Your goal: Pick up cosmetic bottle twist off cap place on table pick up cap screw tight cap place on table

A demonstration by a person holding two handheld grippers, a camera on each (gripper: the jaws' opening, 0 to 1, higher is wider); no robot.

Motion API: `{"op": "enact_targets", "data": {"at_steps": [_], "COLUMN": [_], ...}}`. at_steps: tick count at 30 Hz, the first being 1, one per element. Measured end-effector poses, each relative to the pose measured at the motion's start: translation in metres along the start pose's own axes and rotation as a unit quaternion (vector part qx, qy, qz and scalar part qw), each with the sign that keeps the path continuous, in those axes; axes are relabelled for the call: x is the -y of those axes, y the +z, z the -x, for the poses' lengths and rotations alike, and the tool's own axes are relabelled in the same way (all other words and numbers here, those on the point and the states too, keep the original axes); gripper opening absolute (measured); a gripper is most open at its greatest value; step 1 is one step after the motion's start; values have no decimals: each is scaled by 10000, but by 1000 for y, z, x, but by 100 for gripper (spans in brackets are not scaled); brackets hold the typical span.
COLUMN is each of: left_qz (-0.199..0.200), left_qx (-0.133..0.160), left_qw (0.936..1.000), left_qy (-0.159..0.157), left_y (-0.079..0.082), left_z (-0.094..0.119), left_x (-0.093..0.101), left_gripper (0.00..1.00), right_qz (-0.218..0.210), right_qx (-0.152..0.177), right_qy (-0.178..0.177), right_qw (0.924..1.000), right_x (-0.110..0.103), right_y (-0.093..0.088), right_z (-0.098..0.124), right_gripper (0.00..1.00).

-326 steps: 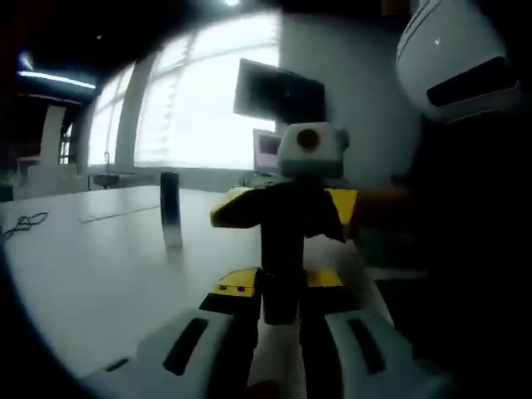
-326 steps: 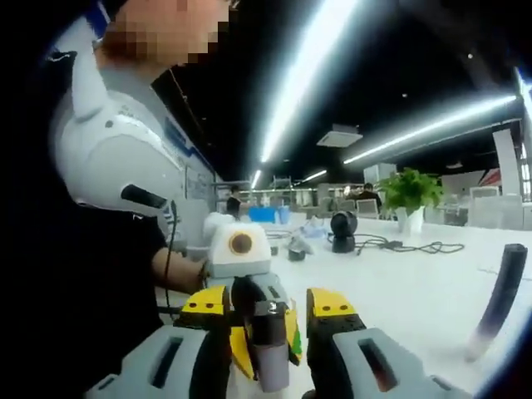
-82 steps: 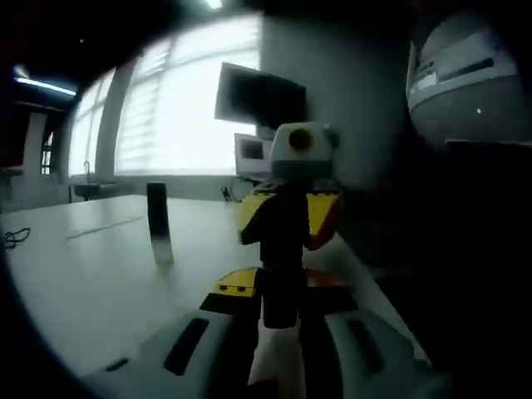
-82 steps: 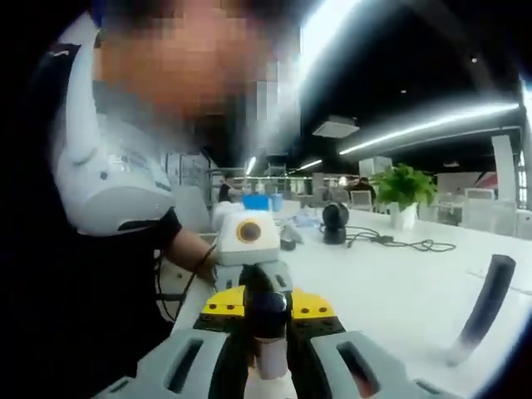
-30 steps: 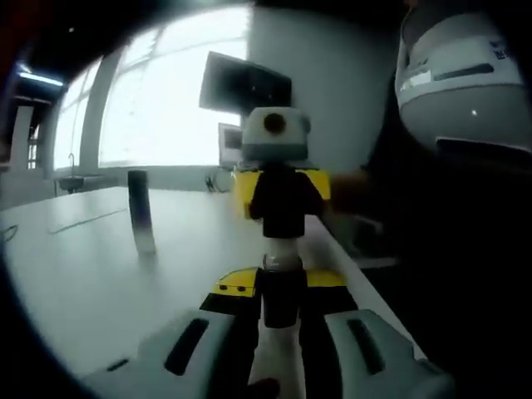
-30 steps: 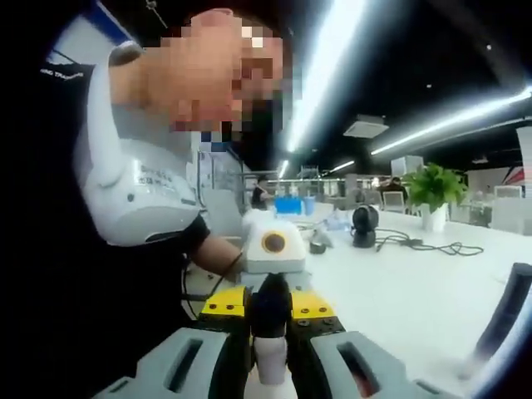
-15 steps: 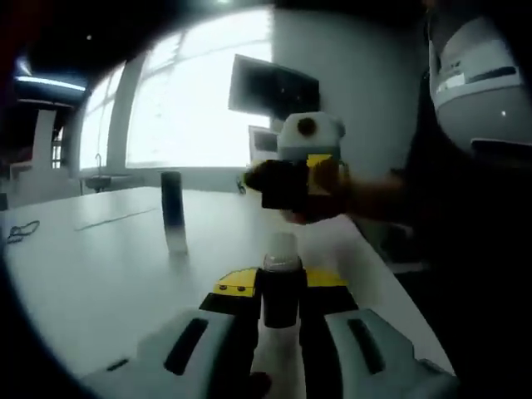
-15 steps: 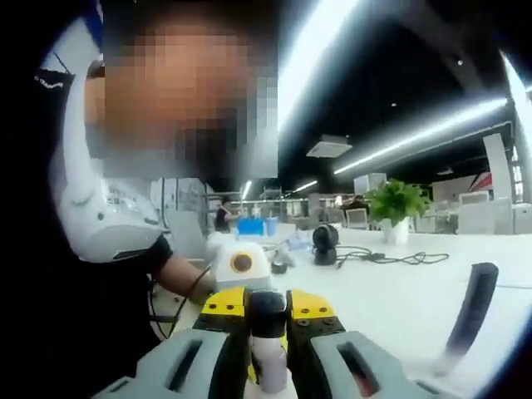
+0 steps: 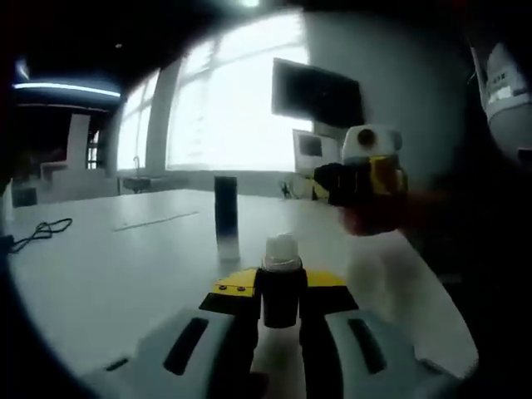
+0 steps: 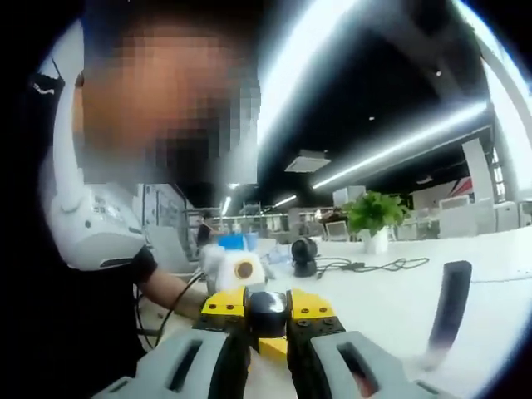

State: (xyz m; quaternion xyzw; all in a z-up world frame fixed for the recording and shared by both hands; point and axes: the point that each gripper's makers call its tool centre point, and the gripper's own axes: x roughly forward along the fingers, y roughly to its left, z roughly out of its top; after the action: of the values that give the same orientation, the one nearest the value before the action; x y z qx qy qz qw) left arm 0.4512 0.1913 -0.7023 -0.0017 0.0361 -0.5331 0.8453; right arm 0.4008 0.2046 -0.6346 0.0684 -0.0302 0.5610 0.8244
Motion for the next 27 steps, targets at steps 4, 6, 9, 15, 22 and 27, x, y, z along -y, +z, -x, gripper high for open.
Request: {"op": "enact_targets", "data": {"at_steps": [4, 6, 9, 15, 22, 27], "left_qz": [-32, -63, -180, -279, -348, -289], "left_qx": [55, -55, -71, -278, -446, -464], "left_qw": [9987, 9974, 9948, 9935, 9930, 9930], "left_qy": [496, 714, 996, 1066, 1037, 1049], "left_y": [2, -1, -1, -8, -15, -15], "left_z": [-5, -9, -10, -15, -15, -14], "left_x": [-21, -30, -40, -40, -39, -40], "left_gripper": [8, 8, 8, 8, 8, 8], "right_qz": [-307, -373, -380, -453, -416, -378], "right_qx": [282, 375, 418, 479, 472, 486], "right_qy": [-95, -140, -225, -332, -384, -396], "right_qw": [9991, 9985, 9982, 9973, 9973, 9973], "right_x": [3, 7, 9, 14, 19, 19], "right_y": [5, 6, 6, 4, 5, 7], "right_z": [5, 10, 15, 22, 26, 26], "right_gripper": [11, 11, 11, 11, 11, 11]}}
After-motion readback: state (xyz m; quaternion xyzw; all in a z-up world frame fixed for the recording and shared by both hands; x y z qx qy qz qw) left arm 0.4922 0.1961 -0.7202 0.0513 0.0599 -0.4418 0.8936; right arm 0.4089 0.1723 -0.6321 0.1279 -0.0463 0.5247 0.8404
